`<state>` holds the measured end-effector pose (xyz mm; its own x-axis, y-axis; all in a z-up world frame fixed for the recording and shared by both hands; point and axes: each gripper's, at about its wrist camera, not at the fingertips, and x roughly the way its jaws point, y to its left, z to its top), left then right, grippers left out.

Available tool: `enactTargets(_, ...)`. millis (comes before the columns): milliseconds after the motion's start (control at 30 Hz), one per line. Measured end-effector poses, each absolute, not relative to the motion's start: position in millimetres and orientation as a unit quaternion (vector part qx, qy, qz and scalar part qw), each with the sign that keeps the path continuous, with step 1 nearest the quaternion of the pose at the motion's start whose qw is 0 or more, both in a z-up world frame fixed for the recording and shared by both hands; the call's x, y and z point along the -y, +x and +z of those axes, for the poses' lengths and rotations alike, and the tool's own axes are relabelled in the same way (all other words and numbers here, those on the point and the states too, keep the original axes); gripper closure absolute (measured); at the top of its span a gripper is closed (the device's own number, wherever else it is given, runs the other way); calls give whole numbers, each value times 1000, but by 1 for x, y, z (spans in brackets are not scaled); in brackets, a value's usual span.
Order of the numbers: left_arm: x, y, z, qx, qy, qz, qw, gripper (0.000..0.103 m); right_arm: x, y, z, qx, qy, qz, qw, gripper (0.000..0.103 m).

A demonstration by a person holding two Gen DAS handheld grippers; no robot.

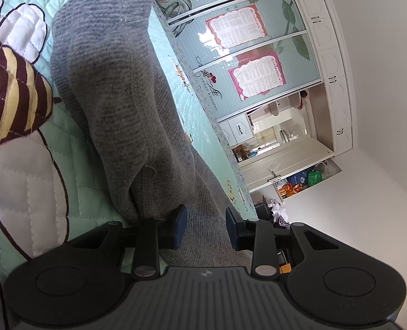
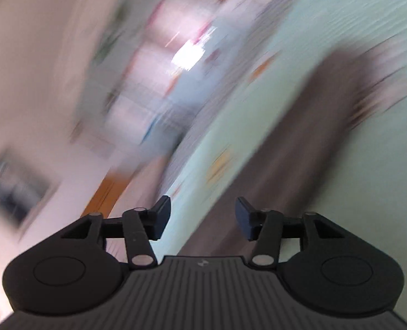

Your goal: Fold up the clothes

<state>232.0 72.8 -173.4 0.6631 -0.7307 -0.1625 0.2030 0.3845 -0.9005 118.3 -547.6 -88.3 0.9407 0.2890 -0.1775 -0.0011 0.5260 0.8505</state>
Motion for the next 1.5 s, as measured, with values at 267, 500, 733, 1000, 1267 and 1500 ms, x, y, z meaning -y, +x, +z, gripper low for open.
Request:
enactTargets(267,-72,229,-169,-276,-476,-317,772,58,366,206,-78,-300,328,214,870,38)
enactTargets(500,-72,226,-171,-266,-486,-337,761,46,366,201,-64,-291,297,201,887,39)
enactTargets(733,-72,224,-175,-258,-497,-347,752,40,287,239,-21,-286,-98,198,933,33)
enactTargets(1000,-71,226,-176,-264,-502,-348,747,39,247,266,-62,-308,-287,265,868,35)
enactTargets(1267,-66,231,-172,-271,-495,-347,749,39,251,309,-59,-346,-310,246,851,94)
enactTargets(1500,-67,231,-172,-272,-498,-346,747,39,250,292,-31,-304,-221,232,897,84)
